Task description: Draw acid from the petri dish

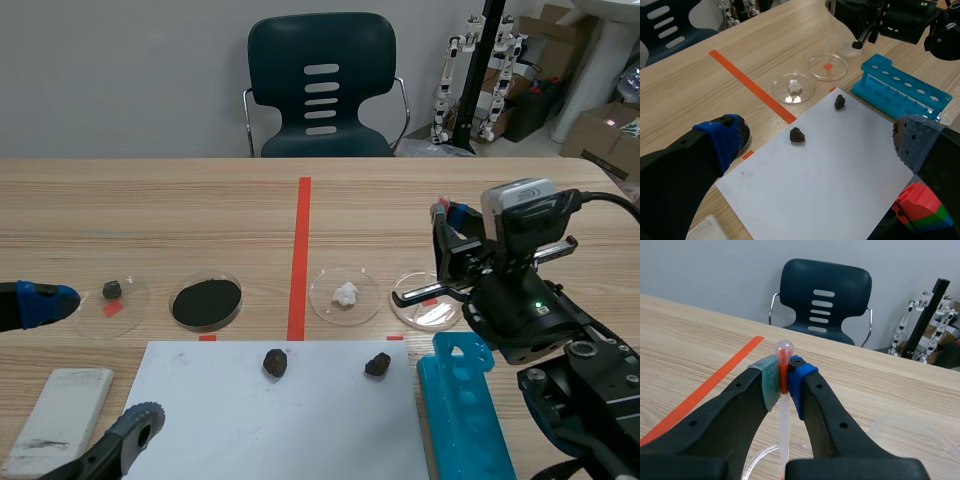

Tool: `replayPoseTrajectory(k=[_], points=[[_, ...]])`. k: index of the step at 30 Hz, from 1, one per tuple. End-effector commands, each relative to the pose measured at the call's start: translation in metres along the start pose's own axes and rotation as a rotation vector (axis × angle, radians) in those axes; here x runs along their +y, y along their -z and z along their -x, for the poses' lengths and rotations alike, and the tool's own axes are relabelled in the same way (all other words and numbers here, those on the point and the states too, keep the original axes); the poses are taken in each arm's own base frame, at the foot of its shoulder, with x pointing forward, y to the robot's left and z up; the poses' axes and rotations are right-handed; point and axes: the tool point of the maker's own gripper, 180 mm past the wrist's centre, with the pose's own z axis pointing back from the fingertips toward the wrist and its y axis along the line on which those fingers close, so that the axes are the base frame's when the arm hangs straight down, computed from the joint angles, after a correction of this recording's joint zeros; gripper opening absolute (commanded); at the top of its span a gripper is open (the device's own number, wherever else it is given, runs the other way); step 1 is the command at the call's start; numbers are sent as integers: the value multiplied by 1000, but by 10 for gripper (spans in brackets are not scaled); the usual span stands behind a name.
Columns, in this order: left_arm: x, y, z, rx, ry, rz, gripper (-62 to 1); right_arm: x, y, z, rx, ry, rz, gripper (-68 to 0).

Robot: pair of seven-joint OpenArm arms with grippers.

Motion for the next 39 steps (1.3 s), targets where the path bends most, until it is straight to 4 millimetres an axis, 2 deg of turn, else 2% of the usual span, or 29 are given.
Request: replayPoseTrajectory(k=[1, 11, 39], points=[[0, 1, -8, -35, -6, -3, 13, -3, 6, -11, -50, -4, 5, -645], [0, 1, -8, -35, -6, -3, 13, -1, -3, 1, -49, -1, -1, -645], [0, 1, -8, -35, -6, -3, 13, -1, -3, 5, -25, 0, -1, -638]])
